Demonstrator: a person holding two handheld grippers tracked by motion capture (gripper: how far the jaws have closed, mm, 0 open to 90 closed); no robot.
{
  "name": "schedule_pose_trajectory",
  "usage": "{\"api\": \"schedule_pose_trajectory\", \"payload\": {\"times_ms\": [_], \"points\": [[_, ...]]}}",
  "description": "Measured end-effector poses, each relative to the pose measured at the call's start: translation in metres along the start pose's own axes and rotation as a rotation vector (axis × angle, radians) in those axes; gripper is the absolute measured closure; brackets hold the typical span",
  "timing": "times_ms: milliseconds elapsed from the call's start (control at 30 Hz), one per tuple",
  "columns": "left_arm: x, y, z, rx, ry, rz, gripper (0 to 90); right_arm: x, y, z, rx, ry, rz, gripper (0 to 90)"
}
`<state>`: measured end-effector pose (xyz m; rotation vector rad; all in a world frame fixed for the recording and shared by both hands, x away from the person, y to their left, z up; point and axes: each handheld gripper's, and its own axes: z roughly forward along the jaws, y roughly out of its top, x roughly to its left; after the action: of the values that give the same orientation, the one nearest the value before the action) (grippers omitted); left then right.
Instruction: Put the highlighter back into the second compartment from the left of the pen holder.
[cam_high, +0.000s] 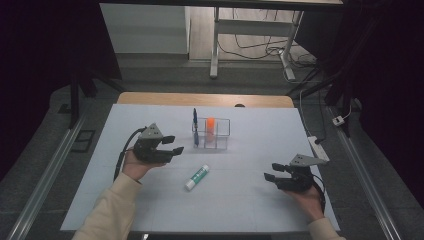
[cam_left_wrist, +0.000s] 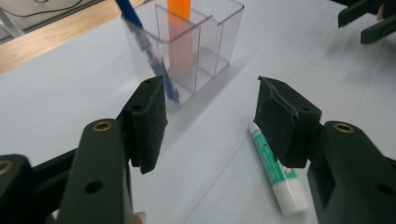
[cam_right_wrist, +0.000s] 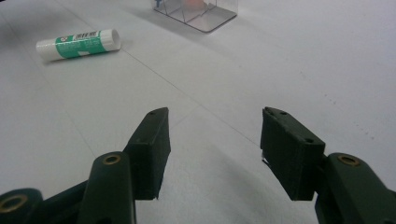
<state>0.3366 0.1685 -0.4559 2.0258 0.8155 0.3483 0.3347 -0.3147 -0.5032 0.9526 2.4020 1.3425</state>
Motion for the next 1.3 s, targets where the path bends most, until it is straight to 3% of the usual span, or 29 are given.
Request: {"api": "schedule_pose_trajectory", "payload": {"times_ms": [333,700,867,1067,1300], "points": [[-0.007,-0.014,-0.021,0.022,0.017,-0.011,39.9,0.002,0.0,-0.001,-0.002,-0.007,-0.005,42.1],[-0.012,-0.029,-0.034,0.055,0.027,-0.01,36.9,0.003,0.001,-0.001,0.0,0.002,-0.018,42.0],[-0.016,-0.04,-0.04,0.057,0.056,-0.002,36.3,0.004,0.001,0.0,0.002,0.009,-0.023,41.8],[-0.023,-0.055,-0.046,0.058,0.062,0.0,35.6,0.004,0.001,0.0,-0.002,0.012,-0.032,41.7],[-0.023,-0.074,-0.051,0.07,0.075,-0.029,34.8,0.004,0.001,0.001,0.005,0.014,-0.038,41.5]]}}
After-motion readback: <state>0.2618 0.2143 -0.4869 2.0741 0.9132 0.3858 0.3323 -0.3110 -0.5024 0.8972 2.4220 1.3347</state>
